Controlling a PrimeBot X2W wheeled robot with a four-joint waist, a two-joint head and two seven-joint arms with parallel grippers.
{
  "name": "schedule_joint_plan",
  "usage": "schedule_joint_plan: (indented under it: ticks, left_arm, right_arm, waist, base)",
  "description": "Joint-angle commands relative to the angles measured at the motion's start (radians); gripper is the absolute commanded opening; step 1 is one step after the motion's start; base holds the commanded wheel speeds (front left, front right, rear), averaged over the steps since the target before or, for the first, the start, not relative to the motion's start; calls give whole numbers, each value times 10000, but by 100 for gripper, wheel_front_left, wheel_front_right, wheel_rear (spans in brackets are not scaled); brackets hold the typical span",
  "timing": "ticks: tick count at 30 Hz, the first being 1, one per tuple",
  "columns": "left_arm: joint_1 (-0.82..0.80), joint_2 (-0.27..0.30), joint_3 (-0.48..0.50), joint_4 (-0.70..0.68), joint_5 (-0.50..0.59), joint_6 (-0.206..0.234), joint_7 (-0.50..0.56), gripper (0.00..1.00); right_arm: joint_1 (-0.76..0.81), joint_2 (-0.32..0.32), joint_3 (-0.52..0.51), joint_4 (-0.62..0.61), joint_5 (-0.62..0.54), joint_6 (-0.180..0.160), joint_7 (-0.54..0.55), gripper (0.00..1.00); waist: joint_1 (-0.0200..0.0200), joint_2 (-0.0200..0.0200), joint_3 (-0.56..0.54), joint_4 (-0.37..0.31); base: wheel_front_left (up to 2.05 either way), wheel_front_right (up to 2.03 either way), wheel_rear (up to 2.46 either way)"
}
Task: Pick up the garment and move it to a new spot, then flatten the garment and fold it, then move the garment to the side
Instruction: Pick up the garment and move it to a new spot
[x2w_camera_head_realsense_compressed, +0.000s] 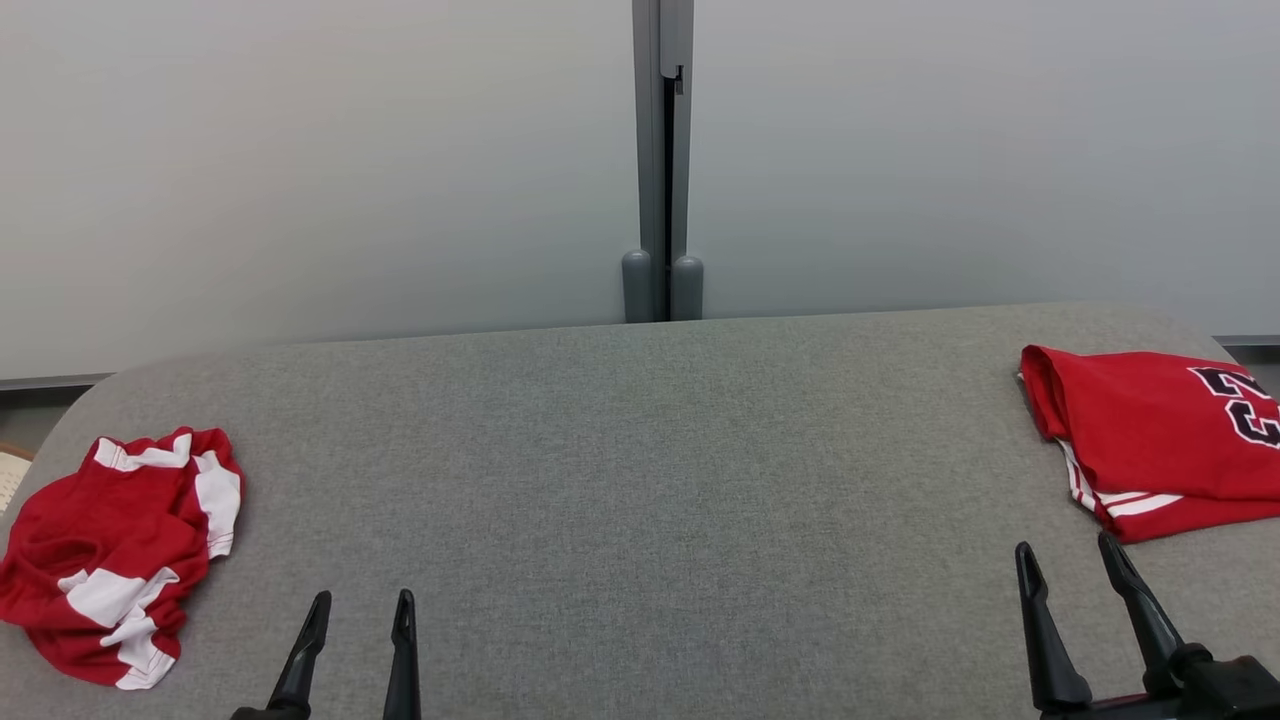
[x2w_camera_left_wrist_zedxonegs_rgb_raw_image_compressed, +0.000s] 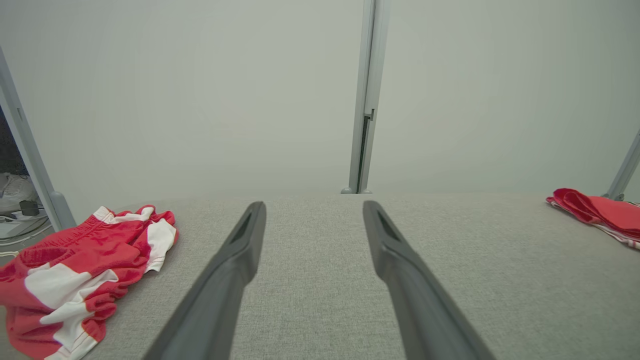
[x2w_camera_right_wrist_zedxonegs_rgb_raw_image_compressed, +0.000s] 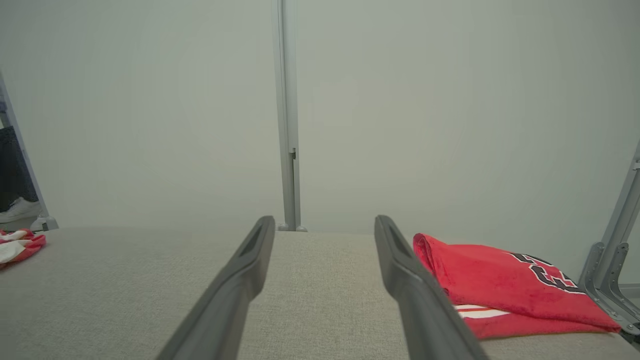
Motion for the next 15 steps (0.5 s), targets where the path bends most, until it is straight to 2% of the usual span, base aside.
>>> schedule_joint_plan:
  ticks: [1, 8, 15]
  left_arm:
    - [91, 35, 24, 10, 76, -34, 1, 100]
    - [107, 35, -6, 87, 80, -55, 1, 100]
    - [-16, 36, 18, 52, 164, -61, 1, 100]
  right_arm:
    - [107, -13, 18, 2, 71, -2, -11, 100]
    - [168, 38, 226, -77, 166, -2, -11, 100]
    - [199, 96, 436, -97, 215, -2, -11, 100]
  waist:
    - [0, -1, -8, 34]
    - [0, -1, -20, 364]
    - [0, -1, -1, 1412]
  base:
    - [0, 0, 0]
    - [0, 0, 0]
    - [0, 0, 0]
